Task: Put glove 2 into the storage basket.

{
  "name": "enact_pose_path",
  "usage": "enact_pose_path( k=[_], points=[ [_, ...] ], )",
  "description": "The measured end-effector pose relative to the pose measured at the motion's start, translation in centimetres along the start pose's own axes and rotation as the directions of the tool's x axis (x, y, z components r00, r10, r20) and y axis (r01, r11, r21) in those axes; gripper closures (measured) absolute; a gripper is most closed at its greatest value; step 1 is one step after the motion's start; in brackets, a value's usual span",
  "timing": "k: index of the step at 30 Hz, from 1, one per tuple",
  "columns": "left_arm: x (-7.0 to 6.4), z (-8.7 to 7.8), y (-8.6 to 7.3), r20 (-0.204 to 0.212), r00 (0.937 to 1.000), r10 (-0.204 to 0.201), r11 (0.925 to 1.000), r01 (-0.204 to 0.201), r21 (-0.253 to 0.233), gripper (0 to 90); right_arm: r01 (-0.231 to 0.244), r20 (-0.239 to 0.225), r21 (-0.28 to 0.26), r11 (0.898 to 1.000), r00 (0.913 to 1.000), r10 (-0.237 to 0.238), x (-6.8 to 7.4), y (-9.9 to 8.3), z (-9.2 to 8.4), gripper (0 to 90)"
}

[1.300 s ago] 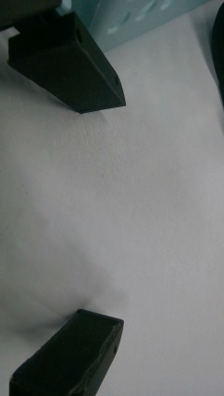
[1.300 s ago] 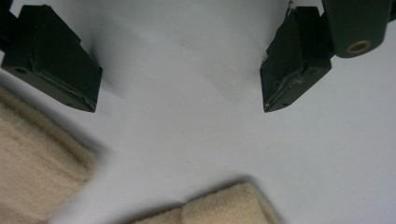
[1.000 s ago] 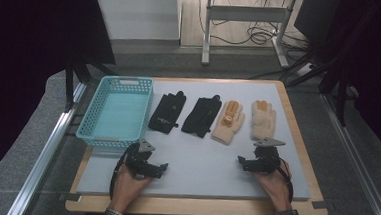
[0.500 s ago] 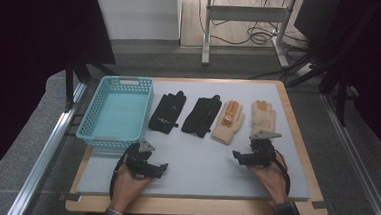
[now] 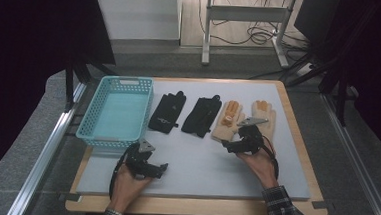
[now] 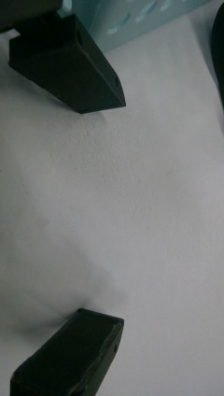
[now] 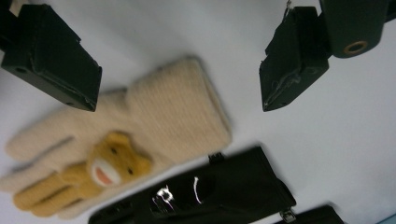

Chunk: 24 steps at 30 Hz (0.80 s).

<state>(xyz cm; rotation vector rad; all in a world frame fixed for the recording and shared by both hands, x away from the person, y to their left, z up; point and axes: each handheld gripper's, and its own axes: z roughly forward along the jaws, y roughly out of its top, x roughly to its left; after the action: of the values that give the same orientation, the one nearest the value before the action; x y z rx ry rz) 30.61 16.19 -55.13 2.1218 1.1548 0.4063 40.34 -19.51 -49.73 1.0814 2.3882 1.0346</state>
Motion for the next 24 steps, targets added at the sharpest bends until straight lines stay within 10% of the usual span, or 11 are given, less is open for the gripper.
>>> enact_pose_path(
  k=[13, 24],
  points=[
    [0.0, -0.1, 0.0, 0.0, 1.0, 0.002, 1.0, -0.002, 0.006, 0.8, 0.055, -0.034, 0.001, 0.998, 0.9979, -0.055, 1.1, 3.6, 2.5, 16.8],
    [0.1, 0.0, 0.0, 0.004, 1.0, -0.004, 1.0, 0.004, 0.001, 0.0, 0.052, -0.034, -0.003, 0.999, 0.9981, -0.052, 0.9, 6.3, 5.6, 40.0]
  ],
)
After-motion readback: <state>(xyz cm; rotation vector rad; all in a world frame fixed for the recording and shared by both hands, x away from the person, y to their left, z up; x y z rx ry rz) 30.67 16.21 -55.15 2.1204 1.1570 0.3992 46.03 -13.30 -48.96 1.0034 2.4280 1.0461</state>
